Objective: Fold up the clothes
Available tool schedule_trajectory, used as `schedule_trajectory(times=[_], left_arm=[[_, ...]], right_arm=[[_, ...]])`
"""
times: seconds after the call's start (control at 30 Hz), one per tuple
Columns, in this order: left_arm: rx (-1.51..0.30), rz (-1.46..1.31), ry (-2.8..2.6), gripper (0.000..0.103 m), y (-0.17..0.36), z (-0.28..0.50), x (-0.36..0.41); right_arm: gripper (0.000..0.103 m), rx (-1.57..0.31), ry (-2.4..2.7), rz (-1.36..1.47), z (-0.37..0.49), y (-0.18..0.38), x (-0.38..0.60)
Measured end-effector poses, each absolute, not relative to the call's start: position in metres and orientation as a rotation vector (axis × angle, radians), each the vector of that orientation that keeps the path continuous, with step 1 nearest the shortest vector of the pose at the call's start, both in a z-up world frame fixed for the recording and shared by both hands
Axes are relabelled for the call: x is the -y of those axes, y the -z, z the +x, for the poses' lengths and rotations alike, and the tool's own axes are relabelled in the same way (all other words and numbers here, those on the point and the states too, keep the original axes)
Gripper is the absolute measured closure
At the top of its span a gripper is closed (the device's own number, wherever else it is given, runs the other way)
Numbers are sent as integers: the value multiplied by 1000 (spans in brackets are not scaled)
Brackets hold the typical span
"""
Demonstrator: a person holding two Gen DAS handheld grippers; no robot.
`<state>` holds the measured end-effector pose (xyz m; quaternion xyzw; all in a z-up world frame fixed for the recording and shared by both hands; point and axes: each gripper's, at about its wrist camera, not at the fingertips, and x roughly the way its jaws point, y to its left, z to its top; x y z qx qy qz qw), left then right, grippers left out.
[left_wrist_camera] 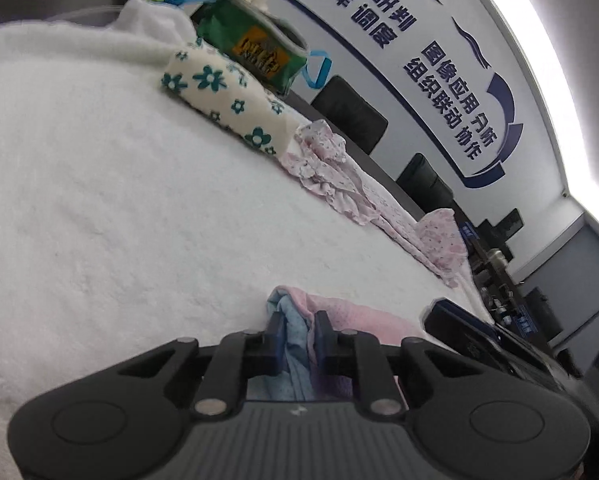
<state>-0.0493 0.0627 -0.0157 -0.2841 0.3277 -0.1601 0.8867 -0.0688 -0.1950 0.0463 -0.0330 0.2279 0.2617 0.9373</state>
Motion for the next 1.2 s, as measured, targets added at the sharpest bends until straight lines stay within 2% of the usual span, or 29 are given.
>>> schedule_trajectory(times=[0.07, 0.13, 0.23, 0.3, 0.43, 0.47, 0.57, 0.6, 0.63, 0.67, 0.7, 0.73, 0.77, 0.8, 0.87, 1.0, 1.03, 1.07, 1.1, 1.13, 1.17, 1.2], left_arm=[[-666, -562, 323, 92, 15, -53, -61], [-660, -562, 330, 91, 17, -55, -62], [-665, -546, 365, 90, 14, -52, -65], [-666, -549, 384, 86, 7, -51, -73], [-612, -628, 387, 59, -14, -47, -101], [-628, -653, 388, 59, -16, -40, -106], [-723, -656, 375, 61, -19, -15, -105], [-752, -634, 372, 65, -18, -9, -99], [-775, -618, 371, 73, -17, -5, -92], [-793, -604, 382, 74, -14, -4, -86], [-808, -590, 397, 76, -11, -3, -79], [-813, -581, 405, 86, -8, -4, -73], [-812, -573, 411, 95, -4, -5, -68], [-802, -572, 408, 95, -1, -8, -66], [-780, -587, 389, 98, 3, -14, -67], [-766, -614, 347, 97, 10, -21, -70], [-761, -618, 335, 93, 7, -25, -73], [-759, -623, 322, 83, 3, -28, -76], [-752, -616, 321, 79, -2, -33, -80], [-742, -600, 325, 68, -8, -39, -85], [-736, -579, 329, 54, -14, -45, -89], [-746, -556, 330, 47, -18, -49, -91]], right_arm=[[74, -510, -465, -91, -62, -35, 188], [74, -558, -415, -145, -63, -20, 182], [66, -590, -358, -30, -69, -11, 203], [65, -599, -353, 50, -76, -17, 215], [58, -549, -325, 150, -72, -36, 237], [58, -564, -323, 202, -64, -37, 245], [58, -640, -313, 341, -35, -32, 262], [58, -670, -322, 362, -26, -27, 262], [59, -689, -334, 375, -22, -23, 260], [59, -706, -346, 387, -19, -19, 259], [63, -723, -359, 399, -16, -14, 257], [67, -740, -371, 411, -12, -10, 256], [77, -738, -370, 405, -14, -10, 254], [88, -732, -366, 395, -16, -10, 253], [101, -721, -359, 375, -20, -10, 249], [101, -699, -345, 335, -29, -11, 243], [101, -693, -342, 325, -32, -11, 241], [96, -688, -338, 316, -34, -11, 240], [92, -682, -335, 306, -36, -12, 238], [87, -677, -331, 296, -38, -12, 236], [68, -668, -332, 283, -41, -13, 235], [53, -659, -334, 270, -44, -13, 233]])
